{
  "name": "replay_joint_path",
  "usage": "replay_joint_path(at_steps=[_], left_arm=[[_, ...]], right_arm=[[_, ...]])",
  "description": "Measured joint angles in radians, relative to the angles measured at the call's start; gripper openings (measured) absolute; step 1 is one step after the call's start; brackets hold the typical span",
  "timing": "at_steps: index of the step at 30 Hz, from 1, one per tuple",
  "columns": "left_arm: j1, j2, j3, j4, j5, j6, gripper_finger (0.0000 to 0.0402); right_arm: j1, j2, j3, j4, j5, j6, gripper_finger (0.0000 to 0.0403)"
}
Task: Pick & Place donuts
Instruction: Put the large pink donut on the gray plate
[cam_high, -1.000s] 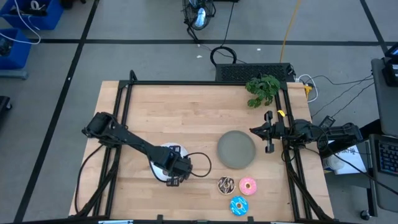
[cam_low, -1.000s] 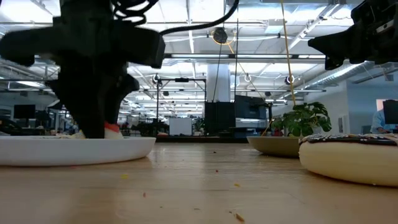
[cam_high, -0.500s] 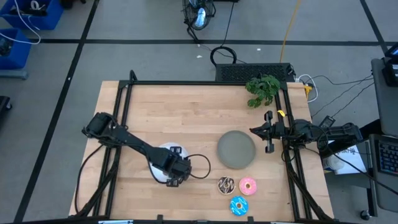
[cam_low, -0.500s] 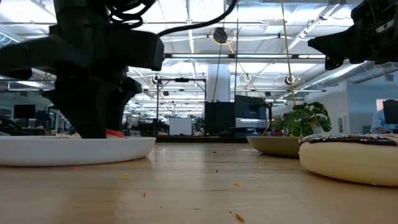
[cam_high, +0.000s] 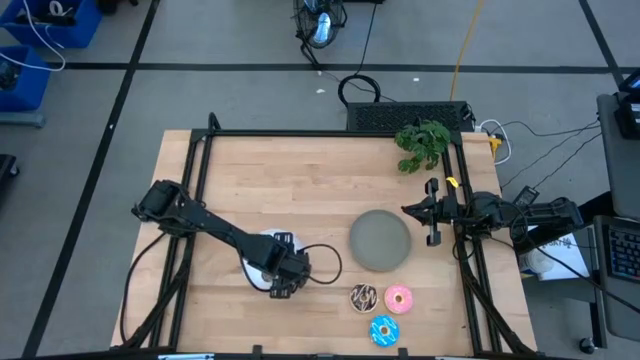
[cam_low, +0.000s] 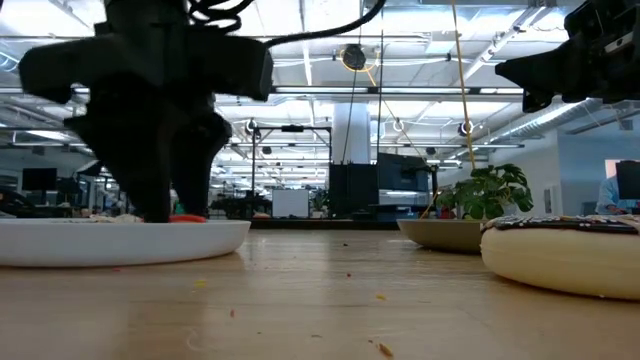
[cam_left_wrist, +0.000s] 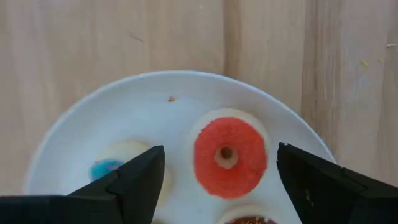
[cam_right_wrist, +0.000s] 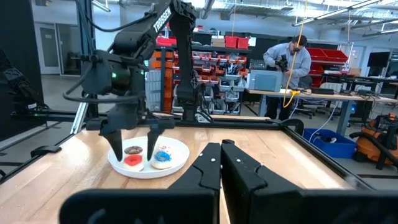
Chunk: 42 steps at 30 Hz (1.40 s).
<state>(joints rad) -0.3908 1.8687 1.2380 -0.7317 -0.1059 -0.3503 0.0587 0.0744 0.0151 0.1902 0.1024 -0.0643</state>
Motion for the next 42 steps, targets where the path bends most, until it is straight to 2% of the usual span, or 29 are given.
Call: replay_joint_path(at_steps=[6, 15, 18, 20, 23, 25, 26, 30, 34, 37, 42], left_arm=[[-0.002, 0.000, 0.146, -0.184, 0.006, 0.016, 0.0310], [-0.006, 0.000, 0.549, -0.658, 0.106, -0.052, 0.0301], [-0.034, 0.000, 0.683, -0.844, 0.101, -0.112, 0.0250], [-0.072, -0.043, 0.710, -0.840, 0.102, -0.112, 0.0194], [-0.156, -0.172, 0.709, -0.806, -0.050, -0.156, 0.0091], [-0.207, -0.264, 0.679, -0.822, -0.201, -0.227, 0.0028], [-0.239, -0.312, 0.654, -0.785, -0.293, -0.266, 0.0016], [-0.330, -0.484, 0.500, -0.598, -0.590, -0.313, 0.0018], [-0.378, -0.633, 0.280, -0.398, -0.880, -0.262, 0.0006], [-0.380, -0.735, 0.069, -0.246, -0.925, -0.188, 0.0007], [-0.385, -0.930, -0.252, 0.080, -0.821, -0.037, 0.0004]], right_arm=[[0.000, 0.000, 0.000, 0.000, -0.001, 0.000, 0.0000], [0.000, 0.000, 0.000, -0.001, -0.002, -0.003, 0.0000], [0.000, 0.000, 0.000, -0.001, -0.003, -0.003, 0.0000], [0.000, 0.000, 0.000, -0.001, -0.002, 0.001, 0.0000], [0.000, 0.000, 0.000, -0.001, -0.003, 0.003, 0.0000], [0.000, 0.000, 0.000, -0.001, -0.003, 0.003, 0.0000], [0.000, 0.002, 0.000, 0.001, -0.003, 0.003, 0.0000], [0.000, 0.004, 0.000, 0.012, -0.003, 0.002, 0.0000], [0.000, 0.004, 0.000, 0.027, -0.003, 0.001, 0.0000], [0.000, 0.004, 0.000, 0.031, -0.005, 0.008, 0.0000], [0.000, 0.004, 0.000, 0.052, -0.050, 0.031, 0.0000]])
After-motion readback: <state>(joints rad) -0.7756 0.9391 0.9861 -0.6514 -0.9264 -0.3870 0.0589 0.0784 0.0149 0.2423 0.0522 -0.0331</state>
